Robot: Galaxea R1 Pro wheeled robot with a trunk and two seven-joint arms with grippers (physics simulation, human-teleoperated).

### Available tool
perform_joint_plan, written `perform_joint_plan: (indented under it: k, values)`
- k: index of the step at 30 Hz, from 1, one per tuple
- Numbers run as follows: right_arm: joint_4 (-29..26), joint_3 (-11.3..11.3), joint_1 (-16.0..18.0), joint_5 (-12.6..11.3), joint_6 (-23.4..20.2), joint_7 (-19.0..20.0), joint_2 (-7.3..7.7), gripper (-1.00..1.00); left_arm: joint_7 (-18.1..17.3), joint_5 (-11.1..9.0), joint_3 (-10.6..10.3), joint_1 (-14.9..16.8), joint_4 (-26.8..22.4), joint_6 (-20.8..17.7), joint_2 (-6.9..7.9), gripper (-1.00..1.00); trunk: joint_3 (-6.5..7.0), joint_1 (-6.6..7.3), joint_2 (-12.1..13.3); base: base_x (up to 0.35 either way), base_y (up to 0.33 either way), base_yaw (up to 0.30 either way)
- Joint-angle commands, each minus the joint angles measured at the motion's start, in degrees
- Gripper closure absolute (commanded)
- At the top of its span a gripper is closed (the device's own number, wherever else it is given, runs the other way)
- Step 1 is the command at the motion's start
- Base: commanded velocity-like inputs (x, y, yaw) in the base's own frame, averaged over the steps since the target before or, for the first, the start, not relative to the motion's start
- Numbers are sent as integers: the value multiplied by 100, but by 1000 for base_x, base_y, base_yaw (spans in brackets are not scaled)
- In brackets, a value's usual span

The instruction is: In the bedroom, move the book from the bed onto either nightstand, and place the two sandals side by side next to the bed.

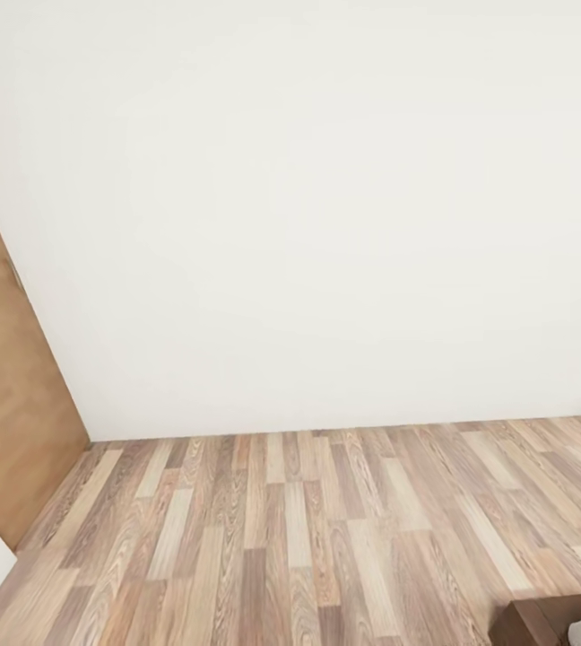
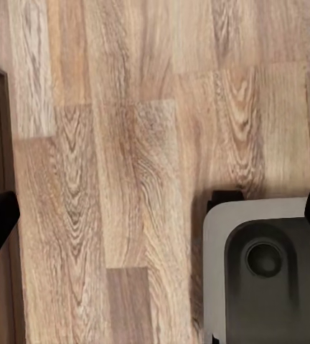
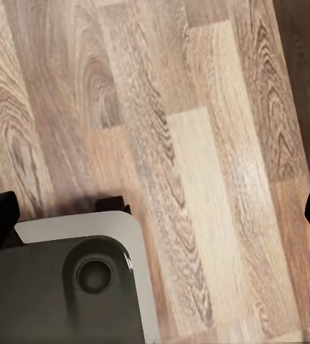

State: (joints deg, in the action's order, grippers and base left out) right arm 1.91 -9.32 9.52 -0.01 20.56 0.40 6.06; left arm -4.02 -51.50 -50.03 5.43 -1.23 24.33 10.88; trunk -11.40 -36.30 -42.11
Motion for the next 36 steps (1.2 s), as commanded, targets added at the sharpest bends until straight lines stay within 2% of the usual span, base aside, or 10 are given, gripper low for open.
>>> perform_joint_plan:
  k: [1,36]
  values:
    - [20,-26,9,1,36,4,1,-100,-38,-62,-24,2,0,10,2,-100,-8,-3,-6,142,68,-250]
    - [20,-26,7,1,30,4,1,-100,-38,-62,-24,2,0,10,2,-100,-8,-3,-6,137,149,-269]
